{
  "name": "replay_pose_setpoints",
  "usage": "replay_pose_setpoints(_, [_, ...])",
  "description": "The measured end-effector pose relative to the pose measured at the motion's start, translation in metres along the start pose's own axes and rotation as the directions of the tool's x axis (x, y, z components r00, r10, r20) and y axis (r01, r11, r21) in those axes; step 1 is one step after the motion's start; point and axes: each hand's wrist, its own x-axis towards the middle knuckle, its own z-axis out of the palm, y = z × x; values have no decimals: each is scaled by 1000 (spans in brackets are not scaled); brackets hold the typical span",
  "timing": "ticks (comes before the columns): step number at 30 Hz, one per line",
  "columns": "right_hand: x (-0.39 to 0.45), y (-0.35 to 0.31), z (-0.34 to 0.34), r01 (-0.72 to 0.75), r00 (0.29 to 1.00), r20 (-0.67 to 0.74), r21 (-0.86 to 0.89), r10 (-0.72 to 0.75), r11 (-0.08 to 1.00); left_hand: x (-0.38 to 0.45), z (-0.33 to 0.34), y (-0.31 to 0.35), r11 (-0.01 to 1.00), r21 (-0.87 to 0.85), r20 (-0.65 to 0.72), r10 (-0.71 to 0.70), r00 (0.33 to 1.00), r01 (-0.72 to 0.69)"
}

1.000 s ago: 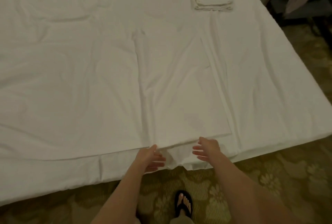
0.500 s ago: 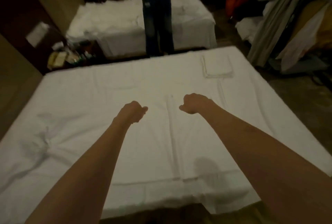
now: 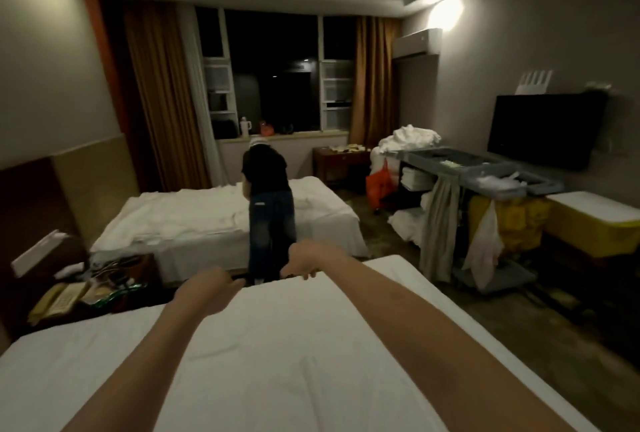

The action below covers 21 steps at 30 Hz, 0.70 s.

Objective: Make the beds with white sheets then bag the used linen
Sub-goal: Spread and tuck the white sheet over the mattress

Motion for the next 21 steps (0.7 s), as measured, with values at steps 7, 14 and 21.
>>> replay_pose_setpoints(7, [15,-19,-33,-54,998,7,-163,56,985,13,-10,-20,998,52,-11,18,1000,-18])
replay_pose_setpoints(14, [47,4,-42,-37,999,19,-236,43,971,27,-14,-5,1000,-6,-51,-25,998,24])
replay_pose_setpoints(21, [82,4,-37,117,993,73,-368,-96,922,27,-7,-3,990,-88,-54,-114,992,109])
